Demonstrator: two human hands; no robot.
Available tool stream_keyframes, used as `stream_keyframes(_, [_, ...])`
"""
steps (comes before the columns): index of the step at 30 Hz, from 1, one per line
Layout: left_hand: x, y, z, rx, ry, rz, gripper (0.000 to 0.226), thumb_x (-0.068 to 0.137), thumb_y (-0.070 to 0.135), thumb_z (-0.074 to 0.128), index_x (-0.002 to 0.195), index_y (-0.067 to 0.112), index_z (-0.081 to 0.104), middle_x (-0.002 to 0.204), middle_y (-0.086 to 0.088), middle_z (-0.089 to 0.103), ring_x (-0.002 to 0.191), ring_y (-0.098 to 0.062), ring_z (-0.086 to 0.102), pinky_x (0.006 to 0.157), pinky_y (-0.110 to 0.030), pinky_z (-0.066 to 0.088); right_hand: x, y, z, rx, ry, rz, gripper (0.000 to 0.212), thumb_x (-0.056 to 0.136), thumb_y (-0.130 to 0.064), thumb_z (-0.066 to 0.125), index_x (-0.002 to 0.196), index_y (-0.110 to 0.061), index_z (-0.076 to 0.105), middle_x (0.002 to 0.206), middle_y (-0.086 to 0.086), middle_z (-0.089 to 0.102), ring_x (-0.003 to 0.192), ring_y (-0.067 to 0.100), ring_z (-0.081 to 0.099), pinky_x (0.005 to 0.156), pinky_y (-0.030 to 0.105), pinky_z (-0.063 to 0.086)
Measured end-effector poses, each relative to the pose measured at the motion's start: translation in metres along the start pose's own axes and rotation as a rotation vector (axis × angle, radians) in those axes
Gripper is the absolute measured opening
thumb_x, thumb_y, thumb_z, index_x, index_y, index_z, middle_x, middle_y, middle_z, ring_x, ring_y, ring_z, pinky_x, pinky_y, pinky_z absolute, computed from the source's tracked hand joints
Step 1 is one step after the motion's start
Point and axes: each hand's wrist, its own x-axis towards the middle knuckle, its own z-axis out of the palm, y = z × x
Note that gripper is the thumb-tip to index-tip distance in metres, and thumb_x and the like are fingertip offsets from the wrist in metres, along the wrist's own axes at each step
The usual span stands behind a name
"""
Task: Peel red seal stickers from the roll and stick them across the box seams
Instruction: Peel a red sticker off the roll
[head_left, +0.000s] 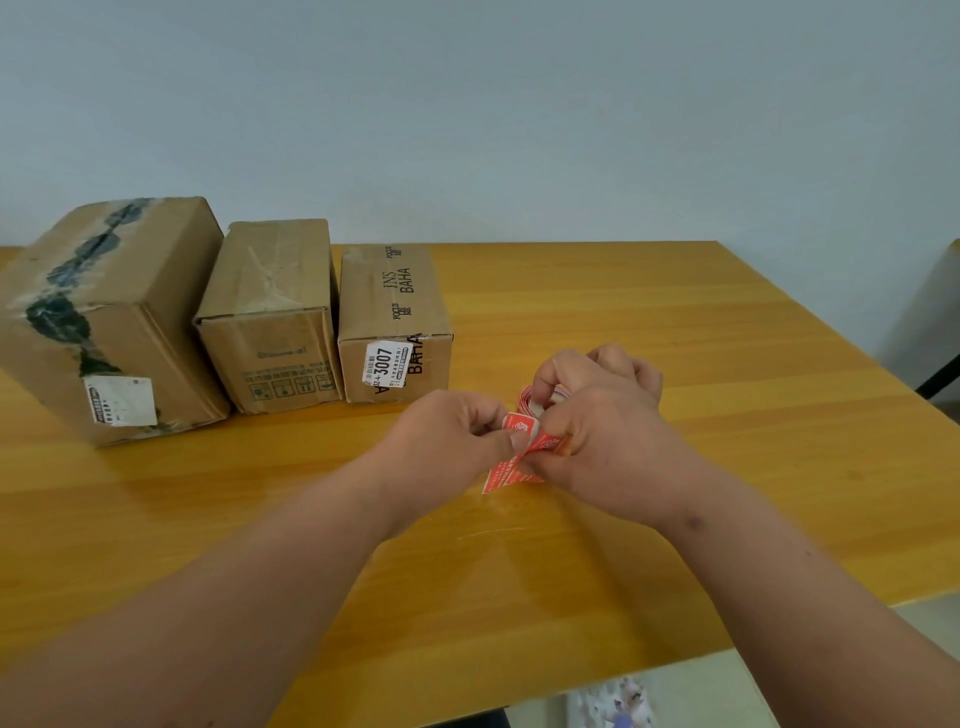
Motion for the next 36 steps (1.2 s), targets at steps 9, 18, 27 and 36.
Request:
stream_keyframes(9, [0.005, -0.006, 0.001, -0.102, 0.053, -0.073, 0.019, 0.093, 0.022, 0.063, 0.088, 0.005, 0.069, 0.089, -0.013, 0.075, 0.094, -0.032, 0.069, 0.092, -0.04, 0.05, -0.004, -0.003, 0.001, -0.001, 0.056, -0.047, 0.017, 0.068, -0.048, 0.068, 0.066, -0.032, 0.07, 0.093, -0.017, 0.051, 0.099, 0.018, 0.038, 0.084, 0.033, 0.017])
stream_keyframes(18, [0.001, 0.001, 0.002, -0.089, 0.086, -0.036, 0.021, 0.093, 0.022, 0.063, 0.088, 0.002, 0.067, 0.089, -0.015, 0.074, 0.075, -0.021, 0.064, 0.08, -0.039, 0.054, 0.003, 0.0, -0.009, 0.049, -0.114, 0.077, 0.022, 0.06, -0.053, 0.079, 0.073, -0.039, 0.07, 0.121, -0.027, 0.039, 0.111, 0.009, 0.023, 0.094, 0.034, 0.014])
stream_keyframes(27, [0.0, -0.002, -0.002, -0.056, 0.004, -0.069, 0.01, 0.088, 0.02, 0.07, 0.09, 0.011, 0.074, 0.09, -0.007, 0.076, 0.092, -0.023, 0.069, 0.087, -0.034, 0.053, 0.001, 0.001, -0.004, 0.011, -0.128, 0.036, 0.011, 0.069, -0.045, 0.071, 0.071, -0.034, 0.074, 0.136, -0.029, 0.039, 0.131, 0.016, 0.018, 0.1, 0.038, 0.01])
stream_keyframes(36, [0.005, -0.005, 0.002, -0.099, 0.076, -0.062, 0.009, 0.09, 0.018, 0.067, 0.087, 0.011, 0.072, 0.085, -0.007, 0.076, 0.083, -0.022, 0.071, 0.079, -0.032, 0.054, 0.003, -0.003, -0.004, -0.027, -0.185, 0.037, 0.01, 0.07, -0.047, 0.075, 0.077, -0.039, 0.074, 0.139, -0.03, 0.036, 0.133, 0.012, 0.012, 0.103, 0.042, 0.008])
